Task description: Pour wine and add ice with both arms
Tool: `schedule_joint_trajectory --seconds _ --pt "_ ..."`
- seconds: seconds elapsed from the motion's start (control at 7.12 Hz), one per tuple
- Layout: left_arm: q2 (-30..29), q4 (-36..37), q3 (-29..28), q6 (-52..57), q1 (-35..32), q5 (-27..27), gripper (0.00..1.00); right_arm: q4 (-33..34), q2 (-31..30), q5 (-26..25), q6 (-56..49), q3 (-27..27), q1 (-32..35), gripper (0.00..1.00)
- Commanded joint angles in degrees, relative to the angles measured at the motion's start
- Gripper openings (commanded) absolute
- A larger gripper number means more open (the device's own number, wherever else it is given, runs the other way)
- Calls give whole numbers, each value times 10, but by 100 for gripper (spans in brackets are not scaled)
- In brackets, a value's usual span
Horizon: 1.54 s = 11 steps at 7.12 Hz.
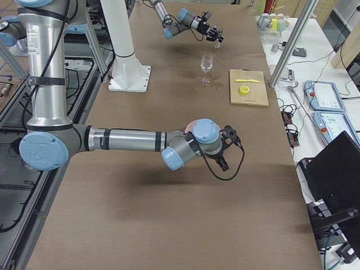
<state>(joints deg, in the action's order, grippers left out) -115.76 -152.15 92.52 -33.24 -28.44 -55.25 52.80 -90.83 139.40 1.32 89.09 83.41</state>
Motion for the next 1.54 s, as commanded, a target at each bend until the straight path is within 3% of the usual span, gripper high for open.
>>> schedule_joint_trajectory --seconds 0.0,0.42,0.84,1.12,1.4 --pt "-20 95 37 105 38 37 0 0 0 3 0 -2 0 100" --pt "-76 225 39 209 47 79 0 0 1 4 0 -2 -1 100" --pt "-96 264 36 270 52 86 0 0 1 4 0 -2 -3 100" --pt "-118 348 38 272 53 88 0 0 1 4 0 -2 -6 100" --pt "-118 349 36 370 75 122 0 0 1 3 0 -2 -8 100"
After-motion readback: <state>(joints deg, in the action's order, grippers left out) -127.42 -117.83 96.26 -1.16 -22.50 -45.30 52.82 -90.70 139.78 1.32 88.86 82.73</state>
